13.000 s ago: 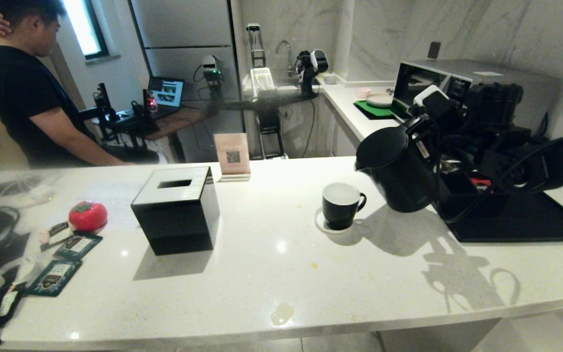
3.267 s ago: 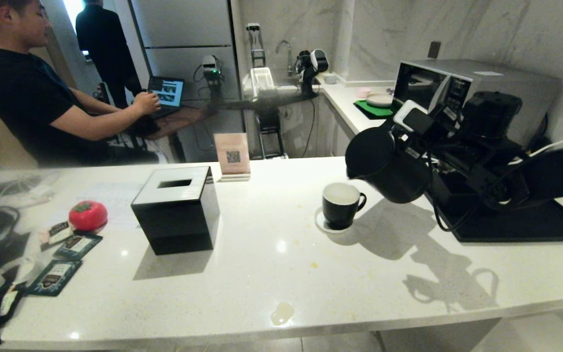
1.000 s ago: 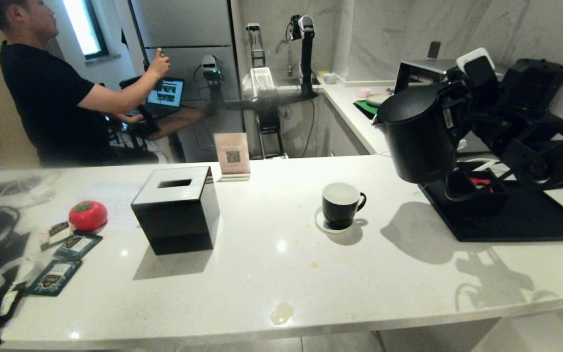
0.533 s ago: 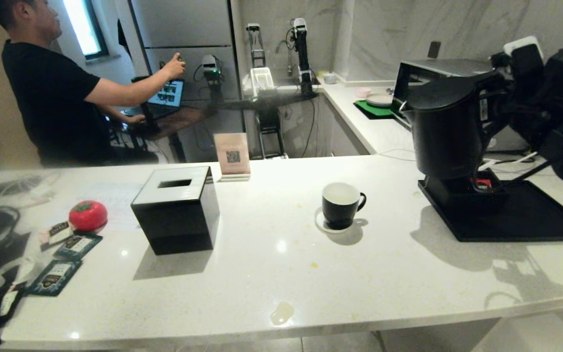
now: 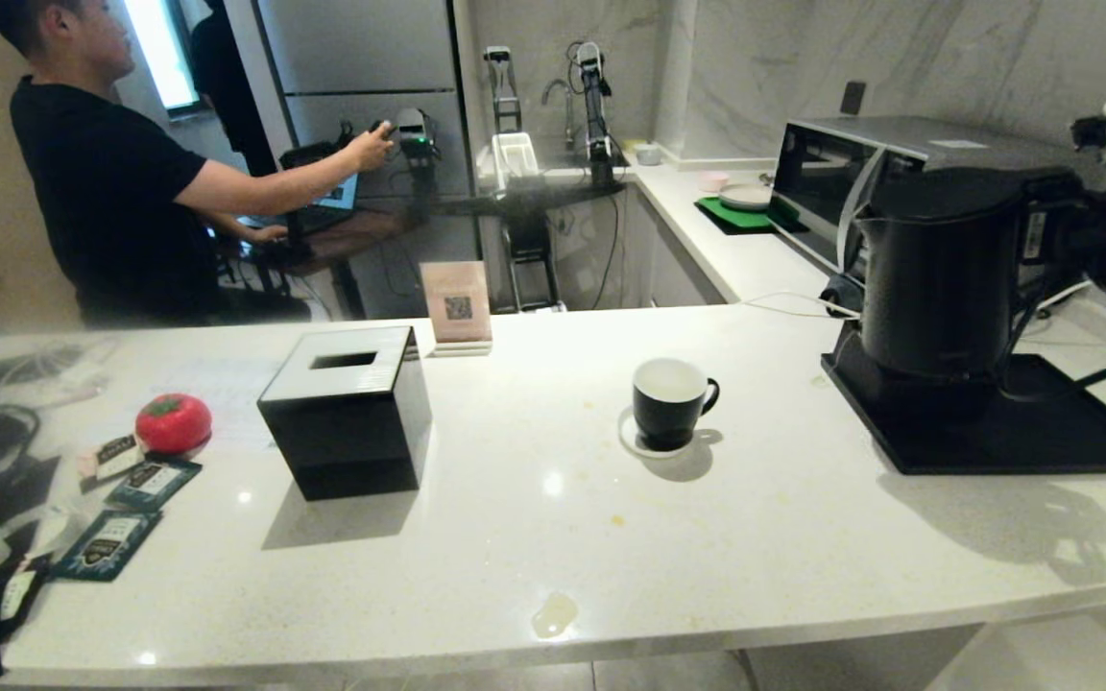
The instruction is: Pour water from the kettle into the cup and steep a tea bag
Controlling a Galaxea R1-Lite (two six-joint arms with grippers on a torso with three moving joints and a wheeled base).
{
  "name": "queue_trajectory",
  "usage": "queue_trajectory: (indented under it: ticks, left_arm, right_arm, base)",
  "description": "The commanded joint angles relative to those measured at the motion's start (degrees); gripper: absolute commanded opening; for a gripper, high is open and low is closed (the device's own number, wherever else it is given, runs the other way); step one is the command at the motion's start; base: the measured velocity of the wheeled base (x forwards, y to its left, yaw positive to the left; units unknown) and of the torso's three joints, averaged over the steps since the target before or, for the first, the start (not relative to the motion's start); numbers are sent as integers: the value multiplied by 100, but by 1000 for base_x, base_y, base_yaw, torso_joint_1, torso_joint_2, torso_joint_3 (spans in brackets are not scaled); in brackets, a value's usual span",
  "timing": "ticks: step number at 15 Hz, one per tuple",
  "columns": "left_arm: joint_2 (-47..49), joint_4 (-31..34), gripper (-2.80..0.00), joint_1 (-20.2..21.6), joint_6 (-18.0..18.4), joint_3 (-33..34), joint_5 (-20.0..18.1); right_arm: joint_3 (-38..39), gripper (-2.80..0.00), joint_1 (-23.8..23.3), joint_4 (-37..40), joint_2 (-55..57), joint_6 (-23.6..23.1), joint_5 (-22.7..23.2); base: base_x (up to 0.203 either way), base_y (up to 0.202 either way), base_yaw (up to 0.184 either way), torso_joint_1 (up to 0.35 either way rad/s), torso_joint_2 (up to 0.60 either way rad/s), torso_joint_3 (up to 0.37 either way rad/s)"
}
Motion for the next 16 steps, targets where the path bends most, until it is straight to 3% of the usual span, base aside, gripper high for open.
queue_trajectory:
  ticks: [1, 9, 16]
  left_arm:
    - [9, 0, -280, -2, -5, 0, -2]
    - [9, 0, -280, -2, -5, 0, -1]
    - [9, 0, -280, -2, -5, 0, -2]
  right_arm:
    - [190, -280, -341, -31, -135, 108, 2]
    - [419, -280, -1442, -12, -159, 660, 192]
    - [467, -280, -2083, 75, -72, 1016, 200]
  base:
    - [0, 0, 0, 0, 0, 0]
    - [0, 0, 0, 0, 0, 0]
    - [0, 0, 0, 0, 0, 0]
